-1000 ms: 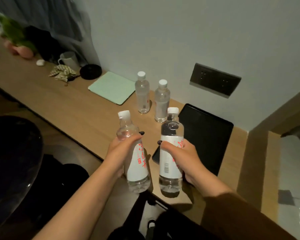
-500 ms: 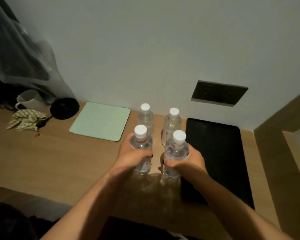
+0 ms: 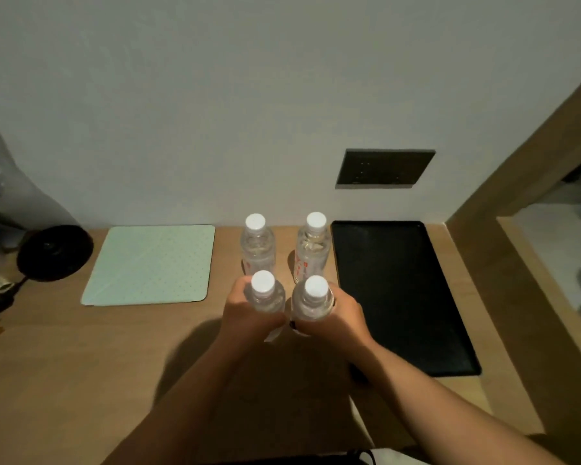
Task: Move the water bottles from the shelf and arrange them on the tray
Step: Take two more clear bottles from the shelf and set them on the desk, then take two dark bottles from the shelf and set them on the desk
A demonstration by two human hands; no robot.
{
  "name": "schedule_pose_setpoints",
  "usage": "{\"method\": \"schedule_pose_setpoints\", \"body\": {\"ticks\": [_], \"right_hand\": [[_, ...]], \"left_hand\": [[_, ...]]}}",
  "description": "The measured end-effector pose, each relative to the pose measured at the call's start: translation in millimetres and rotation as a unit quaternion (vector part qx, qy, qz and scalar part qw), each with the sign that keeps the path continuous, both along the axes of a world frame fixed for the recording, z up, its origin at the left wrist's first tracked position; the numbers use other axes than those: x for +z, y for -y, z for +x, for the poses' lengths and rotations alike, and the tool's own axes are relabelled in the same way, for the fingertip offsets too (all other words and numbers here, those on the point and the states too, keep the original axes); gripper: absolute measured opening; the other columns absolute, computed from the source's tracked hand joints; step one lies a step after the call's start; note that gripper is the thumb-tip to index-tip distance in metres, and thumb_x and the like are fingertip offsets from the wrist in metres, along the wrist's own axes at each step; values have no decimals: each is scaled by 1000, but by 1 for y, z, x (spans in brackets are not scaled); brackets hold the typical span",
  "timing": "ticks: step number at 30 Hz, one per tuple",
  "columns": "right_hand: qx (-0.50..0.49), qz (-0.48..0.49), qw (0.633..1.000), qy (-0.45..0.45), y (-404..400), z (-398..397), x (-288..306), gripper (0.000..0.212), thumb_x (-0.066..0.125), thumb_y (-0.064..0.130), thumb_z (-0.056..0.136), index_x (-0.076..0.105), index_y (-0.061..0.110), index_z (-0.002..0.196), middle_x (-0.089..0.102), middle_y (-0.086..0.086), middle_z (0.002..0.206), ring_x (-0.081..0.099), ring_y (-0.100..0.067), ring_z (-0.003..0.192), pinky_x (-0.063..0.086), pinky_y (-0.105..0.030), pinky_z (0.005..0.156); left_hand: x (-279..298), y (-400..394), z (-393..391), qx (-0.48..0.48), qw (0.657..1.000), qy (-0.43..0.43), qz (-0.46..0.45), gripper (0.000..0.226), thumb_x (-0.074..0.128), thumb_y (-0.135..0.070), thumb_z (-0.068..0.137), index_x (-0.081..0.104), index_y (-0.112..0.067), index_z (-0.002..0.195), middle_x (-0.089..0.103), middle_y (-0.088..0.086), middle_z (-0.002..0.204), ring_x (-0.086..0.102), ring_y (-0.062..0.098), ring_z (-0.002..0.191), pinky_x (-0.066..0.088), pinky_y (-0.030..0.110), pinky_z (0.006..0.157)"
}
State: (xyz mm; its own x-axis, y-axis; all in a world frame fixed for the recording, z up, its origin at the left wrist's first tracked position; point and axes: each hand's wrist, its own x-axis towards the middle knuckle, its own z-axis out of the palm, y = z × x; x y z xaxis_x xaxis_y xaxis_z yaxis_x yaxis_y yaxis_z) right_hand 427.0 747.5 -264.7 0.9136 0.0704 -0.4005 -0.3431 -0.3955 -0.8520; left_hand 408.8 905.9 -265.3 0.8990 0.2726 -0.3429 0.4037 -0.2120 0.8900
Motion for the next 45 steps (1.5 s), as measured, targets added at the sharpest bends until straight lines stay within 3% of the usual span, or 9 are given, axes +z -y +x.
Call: {"method": "schedule_pose_setpoints", "body": {"ticks": [3, 6, 9, 13, 19, 27, 38, 42, 45], "right_hand": [[-40, -18, 999, -2, -4, 3, -8, 42, 85, 19, 62, 61, 29, 95, 67, 10, 84, 64, 5, 76, 55, -15, 72], [-17, -19, 1000, -9, 0, 2, -7, 59, 86, 29, 59, 58, 33, 111, 70, 9, 102, 66, -4, 95, 55, -25, 81], [-10, -23, 1000, 2, 4, 1, -3, 64, 85, 25, 63, 54, 29, 119, 67, 9, 109, 63, -7, 101, 51, -22, 80], [28, -74, 997, 16, 5, 2, 1, 62, 84, 24, 64, 54, 26, 118, 64, 9, 109, 61, -7, 101, 44, -19, 82], [93, -113, 989, 22, 13, -3, 23, 64, 84, 26, 65, 50, 33, 119, 56, 16, 116, 54, -4, 113, 42, -22, 89], [128, -234, 951, 156, 39, -17, 106, 86, 67, 40, 84, 16, 25, 151, 17, 6, 159, 20, -12, 144, 23, -24, 109], [12, -390, 901, 189, 162, -109, 149, 92, 57, 51, 87, -6, 31, 152, -5, 11, 161, -2, -8, 147, 13, -32, 118], [-39, -420, 893, 158, 225, -157, 157, 91, 53, 55, 88, -7, 31, 152, -8, 9, 161, -5, -8, 147, 7, -27, 114], [-84, -436, 886, 135, 269, -196, 163, 90, 51, 57, 88, -8, 31, 152, -9, 8, 161, -6, -10, 148, 9, -32, 118]], "left_hand": [[0, -2, 1, -35, 999, 18, 34, 69, 85, 0, 61, 42, -20, 112, 50, -13, 93, 51, 9, 89, 39, 12, 66], [-2, -4, 0, -57, 997, 12, 41, 75, 85, -6, 64, 42, -15, 125, 52, -9, 100, 51, 8, 92, 36, 9, 65], [-4, -5, -1, -53, 998, 6, 14, 78, 85, -6, 65, 40, -19, 126, 53, -5, 108, 52, 12, 101, 39, 10, 68], [0, -10, 2, -60, 998, 22, 28, 78, 87, -5, 59, 42, -24, 121, 56, 1, 115, 57, 20, 110, 49, 35, 93], [40, -19, 1, -86, 990, 90, 61, 76, 81, -15, 69, 40, -29, 132, 51, -7, 134, 50, 10, 123, 43, 26, 97], [112, 18, 5, -200, 926, 232, 221, 70, 65, -37, 86, 25, -34, 143, 28, -10, 152, 33, 12, 136, 28, 25, 100], [140, 136, -6, -381, 851, 296, 209, 66, 52, -41, 94, 17, -29, 149, 22, -7, 157, 23, 10, 143, 22, 26, 110], [143, 194, -24, -440, 817, 307, 211, 46, 50, -37, 96, 33, -33, 138, 37, -6, 150, 36, 10, 137, 39, 37, 109], [149, 240, -44, -468, 782, 344, 226, 24, 52, -33, 96, 52, -29, 119, 58, -9, 126, 53, 4, 114, 44, 23, 93]]}}
